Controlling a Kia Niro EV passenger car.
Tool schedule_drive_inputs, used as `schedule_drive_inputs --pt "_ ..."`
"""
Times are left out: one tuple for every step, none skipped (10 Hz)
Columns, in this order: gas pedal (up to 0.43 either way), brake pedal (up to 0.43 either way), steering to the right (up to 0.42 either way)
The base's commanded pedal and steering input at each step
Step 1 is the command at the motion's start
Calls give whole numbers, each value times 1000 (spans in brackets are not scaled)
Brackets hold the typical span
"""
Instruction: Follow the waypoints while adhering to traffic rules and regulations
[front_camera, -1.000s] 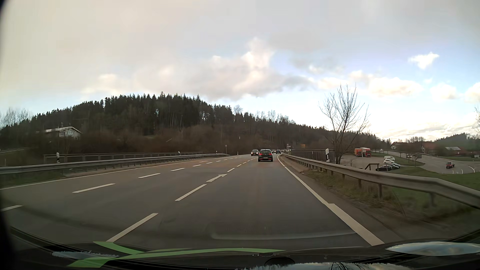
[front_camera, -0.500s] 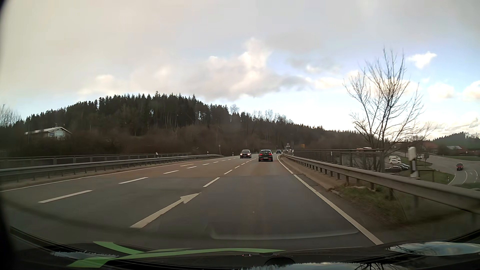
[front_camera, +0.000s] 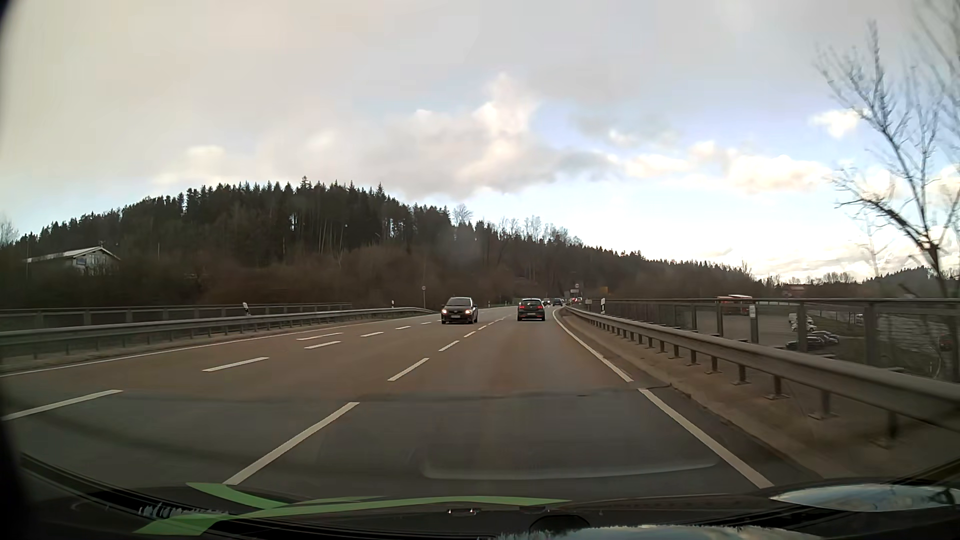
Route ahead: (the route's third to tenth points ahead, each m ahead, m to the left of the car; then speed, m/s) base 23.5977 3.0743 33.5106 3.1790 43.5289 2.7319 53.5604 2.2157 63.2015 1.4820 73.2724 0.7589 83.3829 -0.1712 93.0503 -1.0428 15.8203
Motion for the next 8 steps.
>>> schedule_drive_inputs --pt "98 0 4" --pt "98 0 4" --pt "110 0 4" --pt "130 0 4" --pt "130 0 3" --pt "130 0 4" --pt "130 0 4" --pt "130 0 4"
